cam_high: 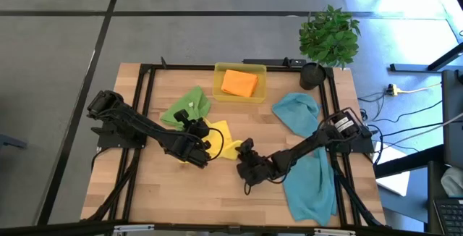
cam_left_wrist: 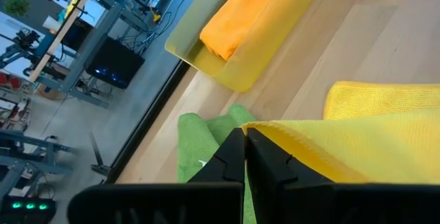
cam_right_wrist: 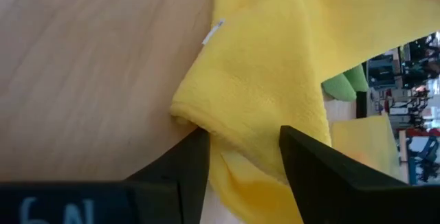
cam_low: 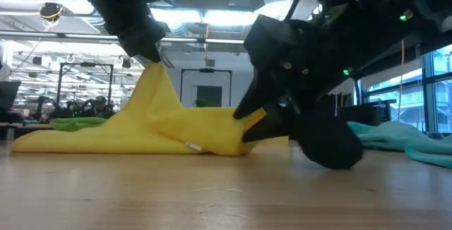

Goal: Fold microfiber towels
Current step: Fold the yellow microfiber cloth

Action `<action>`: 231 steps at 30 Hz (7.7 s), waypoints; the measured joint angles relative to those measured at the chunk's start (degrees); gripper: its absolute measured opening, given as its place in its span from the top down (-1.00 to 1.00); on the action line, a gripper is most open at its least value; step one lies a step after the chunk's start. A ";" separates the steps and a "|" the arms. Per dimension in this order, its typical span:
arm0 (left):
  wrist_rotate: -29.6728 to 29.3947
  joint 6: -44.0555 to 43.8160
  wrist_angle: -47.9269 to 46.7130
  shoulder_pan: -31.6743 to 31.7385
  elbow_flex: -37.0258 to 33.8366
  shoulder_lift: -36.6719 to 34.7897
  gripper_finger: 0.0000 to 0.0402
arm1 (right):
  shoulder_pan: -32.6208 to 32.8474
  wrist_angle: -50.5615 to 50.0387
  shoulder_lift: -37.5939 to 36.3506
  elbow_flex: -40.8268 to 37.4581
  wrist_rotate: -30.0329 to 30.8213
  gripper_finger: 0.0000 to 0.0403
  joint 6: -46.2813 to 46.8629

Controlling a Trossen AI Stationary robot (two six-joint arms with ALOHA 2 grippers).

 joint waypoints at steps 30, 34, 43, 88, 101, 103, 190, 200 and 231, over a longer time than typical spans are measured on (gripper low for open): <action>0.43 -0.01 0.15 0.00 0.00 0.00 1.00 | -1.53 14.80 -0.06 0.04 -11.15 0.24 -3.13; 0.79 0.00 0.15 0.00 0.00 0.00 1.00 | -1.53 17.88 -0.14 0.13 -14.99 0.40 -3.31; 1.26 0.53 0.15 0.00 0.00 0.00 1.00 | -1.53 17.94 -0.14 0.13 -16.22 0.81 -3.24; 0.70 36.15 5.81 -27.94 31.60 -7.47 1.00 | 20.86 3.39 -48.14 -2.99 -3.43 0.99 19.73; -3.51 29.31 -3.87 -26.17 30.95 -7.65 1.00 | 19.57 -7.18 -47.07 -2.97 3.26 0.99 27.31; -2.77 23.91 -9.16 -23.02 29.89 -7.65 1.00 | 16.83 -14.02 -47.07 -2.97 3.05 0.99 34.46; 43.60 49.47 47.82 17.92 -16.15 -7.63 1.00 | -30.30 0.41 -41.74 -38.91 -31.73 0.82 10.03; 38.35 51.49 47.91 18.57 -16.15 -7.69 1.00 | -30.30 -1.67 -44.53 -37.71 -24.95 0.98 13.20; 24.11 66.69 49.08 14.14 -16.11 -17.64 1.00 | -19.70 -21.52 -54.67 -23.89 -9.56 1.00 23.80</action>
